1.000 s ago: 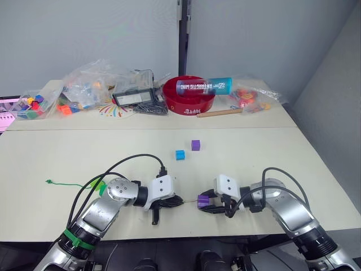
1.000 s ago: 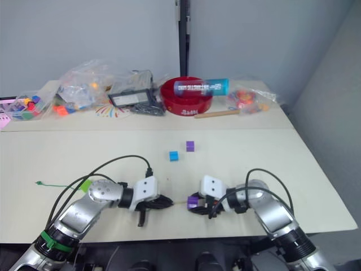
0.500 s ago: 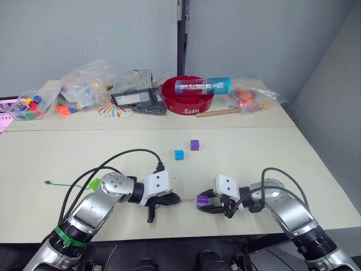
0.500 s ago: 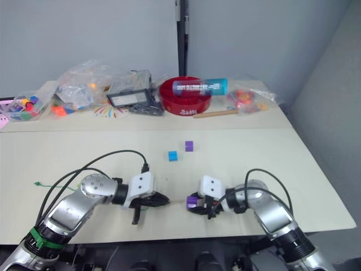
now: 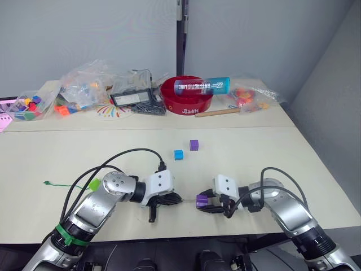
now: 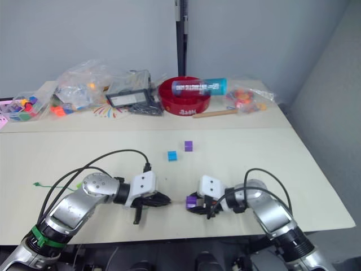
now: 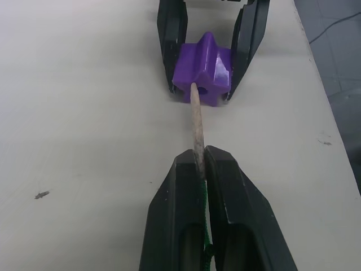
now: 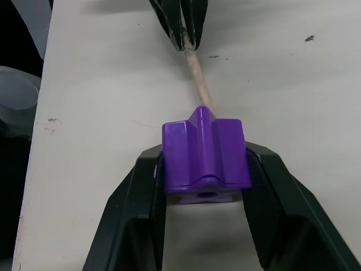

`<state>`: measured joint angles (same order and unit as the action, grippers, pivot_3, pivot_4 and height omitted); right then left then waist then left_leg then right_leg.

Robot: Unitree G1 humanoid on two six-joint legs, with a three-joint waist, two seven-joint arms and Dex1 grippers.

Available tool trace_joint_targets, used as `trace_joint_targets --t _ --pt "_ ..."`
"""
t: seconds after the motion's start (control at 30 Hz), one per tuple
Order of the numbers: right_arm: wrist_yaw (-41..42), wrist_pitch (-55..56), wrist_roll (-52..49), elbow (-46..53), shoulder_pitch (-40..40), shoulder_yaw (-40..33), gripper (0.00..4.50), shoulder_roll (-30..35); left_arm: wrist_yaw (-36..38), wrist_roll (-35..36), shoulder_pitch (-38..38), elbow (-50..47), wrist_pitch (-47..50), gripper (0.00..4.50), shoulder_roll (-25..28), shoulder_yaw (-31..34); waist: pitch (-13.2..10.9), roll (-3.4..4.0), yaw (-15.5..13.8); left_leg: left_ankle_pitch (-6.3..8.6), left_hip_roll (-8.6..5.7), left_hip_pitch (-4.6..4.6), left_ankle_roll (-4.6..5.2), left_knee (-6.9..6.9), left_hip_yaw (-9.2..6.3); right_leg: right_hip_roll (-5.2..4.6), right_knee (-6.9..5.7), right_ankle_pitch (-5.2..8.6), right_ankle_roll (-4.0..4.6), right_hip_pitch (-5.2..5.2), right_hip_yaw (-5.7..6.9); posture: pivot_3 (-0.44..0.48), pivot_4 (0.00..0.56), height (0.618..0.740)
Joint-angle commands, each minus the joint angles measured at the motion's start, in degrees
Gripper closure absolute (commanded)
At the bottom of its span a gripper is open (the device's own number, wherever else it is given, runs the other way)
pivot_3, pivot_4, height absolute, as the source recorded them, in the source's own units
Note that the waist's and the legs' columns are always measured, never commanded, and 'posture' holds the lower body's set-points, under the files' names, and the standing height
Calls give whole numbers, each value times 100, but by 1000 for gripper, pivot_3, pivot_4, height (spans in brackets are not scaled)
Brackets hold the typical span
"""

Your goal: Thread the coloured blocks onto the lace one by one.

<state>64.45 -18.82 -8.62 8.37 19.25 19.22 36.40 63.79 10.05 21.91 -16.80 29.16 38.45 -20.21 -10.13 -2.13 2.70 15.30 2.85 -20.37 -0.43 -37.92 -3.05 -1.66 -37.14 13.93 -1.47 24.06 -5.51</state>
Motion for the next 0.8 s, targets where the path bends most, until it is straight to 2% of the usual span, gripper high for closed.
trace_joint_targets --t 0.03,0.37,0.6,0.8 --pt "-120 -47 90 -62 0 30 3126 -50 27 -2 99 -253 92 4500 76 -38 0 0 5 0 0 0 0 0 0 0 0 0 0 0 0 0 150 731" --pt "100 948 -340 -685 -527 -298 3126 -473 -114 81 82 -587 437 4500 274 235 0 -1 33 0 2 2 0 1 1 2 -1 0 0 1 -3 0 150 731" --pt "39 1035 84 -977 -169 -34 3126 -473 -147 122 77 -805 722 4500 493 231 0 -1 74 0 2 4 0 1 1 3 -1 0 0 1 -3 0 150 731" --pt "53 948 122 -937 -100 36 3126 -434 -279 170 90 -824 775 4500 387 175 0 -1 96 0 3 6 0 1 -1 4 -3 0 0 -2 -3 0 150 731"
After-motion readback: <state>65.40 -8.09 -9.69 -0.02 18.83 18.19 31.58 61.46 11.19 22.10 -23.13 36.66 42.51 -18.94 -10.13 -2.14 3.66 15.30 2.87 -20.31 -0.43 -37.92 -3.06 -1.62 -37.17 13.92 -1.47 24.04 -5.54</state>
